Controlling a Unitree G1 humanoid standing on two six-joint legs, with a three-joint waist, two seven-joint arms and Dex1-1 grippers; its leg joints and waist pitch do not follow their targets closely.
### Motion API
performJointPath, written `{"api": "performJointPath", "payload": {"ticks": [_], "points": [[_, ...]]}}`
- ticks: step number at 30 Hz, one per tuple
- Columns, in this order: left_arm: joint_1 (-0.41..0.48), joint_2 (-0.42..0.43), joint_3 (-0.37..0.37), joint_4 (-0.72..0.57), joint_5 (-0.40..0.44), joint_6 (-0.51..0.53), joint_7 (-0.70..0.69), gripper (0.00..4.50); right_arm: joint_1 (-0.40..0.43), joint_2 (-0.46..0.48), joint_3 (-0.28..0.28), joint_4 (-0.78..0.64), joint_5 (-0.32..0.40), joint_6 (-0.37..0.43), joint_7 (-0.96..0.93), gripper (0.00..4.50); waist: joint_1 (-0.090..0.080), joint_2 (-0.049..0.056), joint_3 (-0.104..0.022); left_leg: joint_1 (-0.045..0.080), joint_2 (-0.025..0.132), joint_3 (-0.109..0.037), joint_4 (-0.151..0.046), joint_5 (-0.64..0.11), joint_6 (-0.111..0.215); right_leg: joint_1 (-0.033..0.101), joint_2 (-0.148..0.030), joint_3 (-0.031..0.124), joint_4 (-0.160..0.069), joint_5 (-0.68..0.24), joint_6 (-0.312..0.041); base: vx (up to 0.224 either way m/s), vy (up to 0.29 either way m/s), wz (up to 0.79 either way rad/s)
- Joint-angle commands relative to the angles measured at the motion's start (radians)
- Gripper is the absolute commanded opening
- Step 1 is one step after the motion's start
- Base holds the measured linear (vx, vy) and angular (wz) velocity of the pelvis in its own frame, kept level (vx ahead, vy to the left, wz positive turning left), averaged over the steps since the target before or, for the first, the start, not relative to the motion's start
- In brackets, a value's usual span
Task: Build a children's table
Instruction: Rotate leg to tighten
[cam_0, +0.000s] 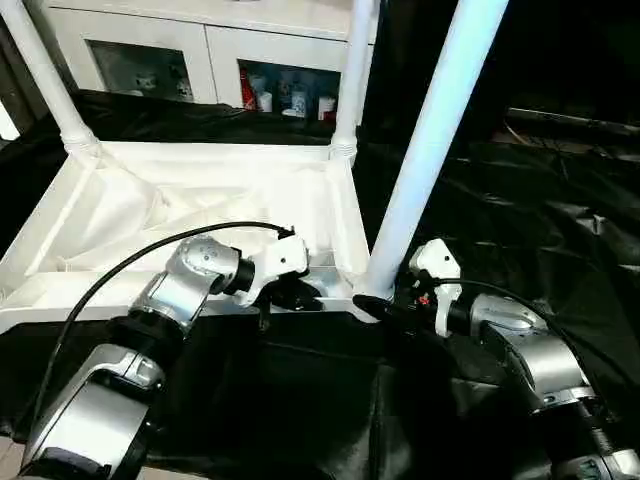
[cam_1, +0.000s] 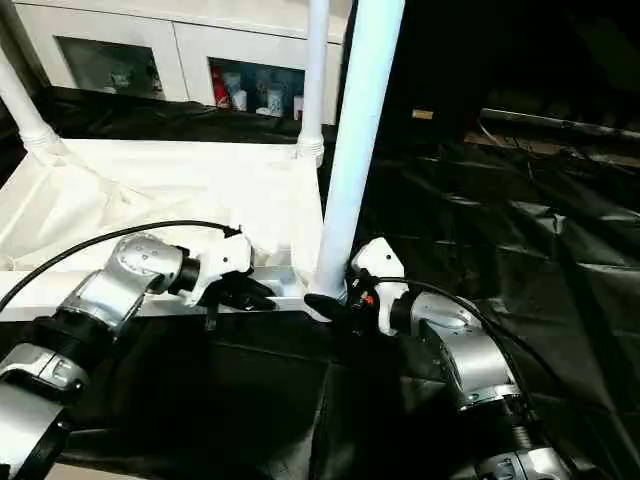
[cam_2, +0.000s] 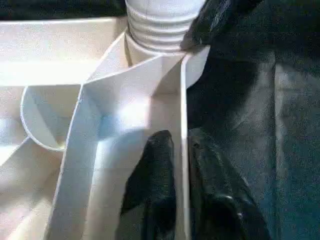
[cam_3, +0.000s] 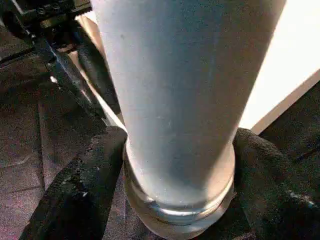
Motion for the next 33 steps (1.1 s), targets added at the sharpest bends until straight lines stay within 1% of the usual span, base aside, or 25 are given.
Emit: {"api": "performJointPath", "payload": {"ticks": [1, 4, 8, 10, 11, 14, 15, 16, 17, 23, 25, 29, 31, 33], "points": [[-0.008, -0.001, 0.036, 0.006, -0.019, -0.006, 0.021, 0.09, -0.001, -0.003, 0.009, 0.004, -0.004, -0.008, 0.010, 3.40, 0.006, 0.000, -0.058, 0.021, 0.041, -0.017, -0.057, -0.235, 0.034, 0.033, -0.061, 0.037, -0.065, -0.114, -0.267, 0.000, 0.000, 0.00], [-0.004, 0.007, 0.019, 0.012, -0.004, -0.003, 0.016, 0.09, 0.001, -0.005, 0.009, 0.002, -0.005, -0.009, 0.010, 3.40, 0.007, 0.001, -0.058, 0.021, 0.041, -0.018, -0.058, -0.240, 0.028, 0.034, -0.062, 0.037, -0.066, -0.132, -0.258, 0.000, 0.000, 0.00], [0.001, 0.020, -0.002, 0.013, 0.015, -0.008, 0.013, 0.09, 0.003, -0.007, 0.009, 0.001, -0.005, -0.009, 0.011, 3.40, 0.007, 0.000, -0.059, 0.020, 0.041, -0.018, -0.057, -0.225, 0.033, 0.035, -0.061, 0.037, -0.063, -0.106, -0.262, 0.000, 0.000, 0.00], [0.002, 0.027, -0.018, 0.014, 0.036, -0.020, 0.015, 0.09, 0.002, -0.006, 0.003, 0.003, 0.009, 0.003, 0.019, 3.40, 0.007, 0.000, -0.059, 0.019, 0.041, -0.018, -0.057, -0.223, 0.035, 0.036, -0.062, 0.037, -0.063, -0.105, -0.260, 0.000, 0.000, 0.00], [0.002, 0.027, -0.021, 0.014, 0.041, -0.024, 0.016, 0.03, 0.001, -0.006, 0.002, 0.004, 0.012, 0.007, 0.022, 3.56, 0.006, 0.000, -0.059, 0.019, 0.041, -0.019, -0.057, -0.223, 0.035, 0.036, -0.062, 0.037, -0.063, -0.105, -0.260, 0.000, 0.000, 0.00], [0.002, 0.018, -0.017, 0.014, 0.033, -0.028, 0.016, 0.03, 0.000, -0.008, 0.003, 0.005, 0.017, 0.012, 0.032, 3.56, 0.006, 0.001, -0.060, 0.020, 0.041, -0.018, -0.056, -0.223, 0.036, 0.036, -0.061, 0.037, -0.062, -0.098, -0.264, 0.000, 0.000, 0.00], [0.001, 0.015, -0.016, 0.012, 0.029, -0.028, 0.014, 0.00, 0.000, -0.012, 0.007, 0.005, 0.007, 0.004, 0.027, 3.83, 0.006, 0.000, -0.060, 0.019, 0.041, -0.018, -0.056, -0.221, 0.036, 0.036, -0.061, 0.037, -0.062, -0.098, -0.264, 0.000, 0.000, 0.00], [0.000, 0.013, -0.016, 0.011, 0.027, -0.028, 0.013, 0.00, 0.000, -0.013, 0.009, 0.006, -0.002, -0.003, 0.021, 3.83, 0.006, 0.000, -0.059, 0.019, 0.041, -0.018, -0.057, -0.222, 0.036, 0.036, -0.061, 0.036, -0.062, -0.101, -0.264, 0.000, 0.000, 0.00], [-0.002, 0.011, -0.016, 0.011, 0.026, -0.027, 0.014, 0.00, 0.000, -0.015, 0.012, 0.007, -0.009, -0.010, 0.018, 3.96, 0.006, 0.001, -0.059, 0.020, 0.041, -0.018, -0.057, -0.227, 0.033, 0.035, -0.061, 0.036, -0.063, -0.110, -0.263, 0.000, 0.000, 0.00], [-0.005, 0.008, -0.013, 0.017, 0.025, -0.032, 0.016, 0.00, -0.003, -0.014, 0.012, 0.012, -0.011, -0.015, 0.014, 3.96, 0.006, -0.001, -0.060, 0.020, 0.041, -0.018, -0.056, -0.228, 0.032, 0.035, -0.061, 0.037, -0.063, -0.115, -0.260, 0.000, 0.000, 0.00], [-0.005, 0.009, -0.012, 0.016, 0.024, -0.031, 0.014, 0.00, -0.004, -0.012, 0.009, 0.012, -0.007, -0.012, 0.013, 3.96, 0.006, 0.000, -0.060, 0.020, 0.041, -0.018, -0.056, -0.218, 0.036, 0.035, -0.061, 0.037, -0.061, -0.097, -0.264, 0.000, 0.000, 0.00], [-0.004, 0.011, -0.010, 0.015, 0.021, -0.027, 0.010, 0.00, -0.009, -0.007, 0.001, 0.014, 0.003, -0.006, 0.013, 3.96, 0.006, 0.000, -0.060, 0.019, 0.041, -0.018, -0.056, -0.222, 0.037, 0.036, -0.062, 0.037, -0.062, -0.103, -0.266, 0.000, 0.000, 0.00], [-0.003, 0.011, -0.009, 0.014, 0.019, -0.024, 0.008, 0.00, -0.010, -0.005, -0.001, 0.016, 0.007, -0.004, 0.014, 3.70, 0.006, -0.001, -0.060, 0.020, 0.041, -0.018, -0.055, -0.220, 0.037, 0.036, -0.062, 0.037, -0.061, -0.103, -0.264, 0.000, 0.000, 0.00], [-0.003, 0.011, -0.008, 0.015, 0.017, -0.022, 0.007, 0.00, -0.010, -0.005, -0.001, 0.016, 0.008, -0.002, 0.014, 3.60, 0.007, -0.001, -0.061, 0.020, 0.041, -0.018, -0.055, -0.213, 0.040, 0.036, -0.061, 0.037, -0.061, -0.096, -0.266, 0.000, 0.000, 0.00]]}}
